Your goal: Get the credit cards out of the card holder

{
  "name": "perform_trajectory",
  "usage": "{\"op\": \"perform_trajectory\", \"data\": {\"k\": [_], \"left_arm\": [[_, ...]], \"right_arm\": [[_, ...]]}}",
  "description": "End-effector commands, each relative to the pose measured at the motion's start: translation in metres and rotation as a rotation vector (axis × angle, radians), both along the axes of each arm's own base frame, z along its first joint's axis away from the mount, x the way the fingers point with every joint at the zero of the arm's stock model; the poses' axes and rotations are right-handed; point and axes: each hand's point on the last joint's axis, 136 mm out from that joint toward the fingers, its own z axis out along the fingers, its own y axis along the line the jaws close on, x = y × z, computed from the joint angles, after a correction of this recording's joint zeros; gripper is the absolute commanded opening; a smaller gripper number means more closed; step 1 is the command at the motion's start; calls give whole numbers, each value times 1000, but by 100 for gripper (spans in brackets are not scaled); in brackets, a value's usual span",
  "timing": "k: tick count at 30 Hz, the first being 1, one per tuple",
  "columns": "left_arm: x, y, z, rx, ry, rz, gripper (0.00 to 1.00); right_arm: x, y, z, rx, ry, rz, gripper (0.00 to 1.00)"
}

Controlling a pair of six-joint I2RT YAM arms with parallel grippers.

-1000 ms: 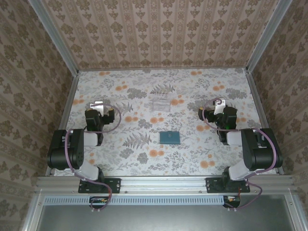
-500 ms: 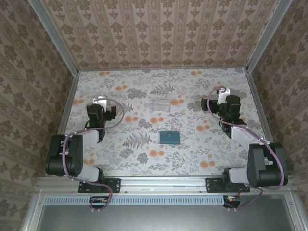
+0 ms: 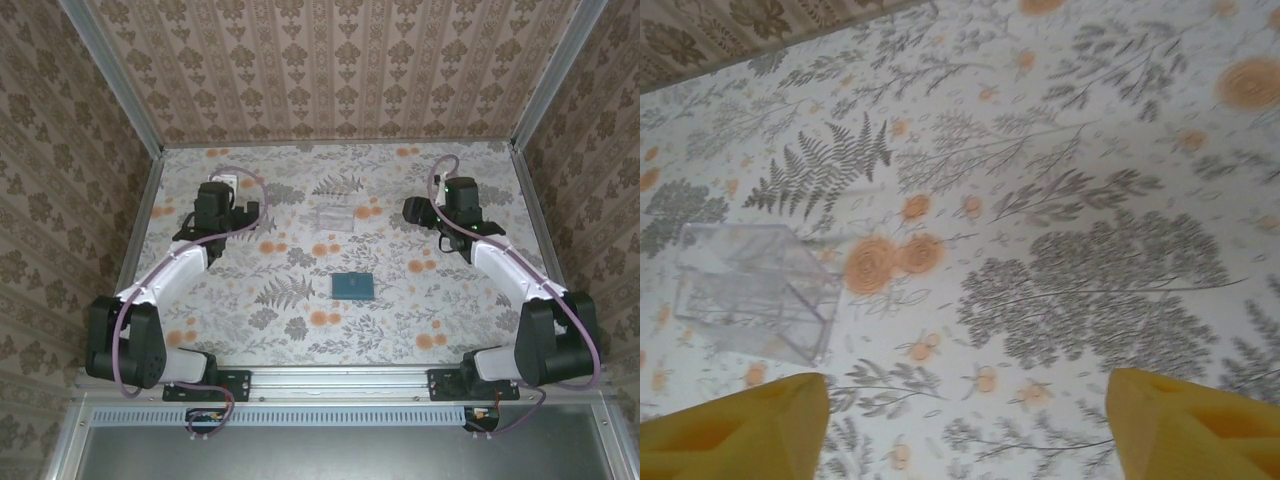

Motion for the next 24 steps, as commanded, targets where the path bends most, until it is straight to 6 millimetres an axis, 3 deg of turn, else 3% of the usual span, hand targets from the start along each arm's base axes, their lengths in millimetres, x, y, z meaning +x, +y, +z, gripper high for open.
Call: {"op": "perform_trajectory", "data": {"k": [1,13,24], "left_arm": [[-33,-5,-8,-81,178,1,99],[-81,20,19,-297,355,9,100],[-92,38,16,-275,335,28,100]], "right_arm": [[-2,17,-16,60,129,-27,67],[34,90,-30,50,244,46,46],[61,126,-48,-8,295,59,35]]}}
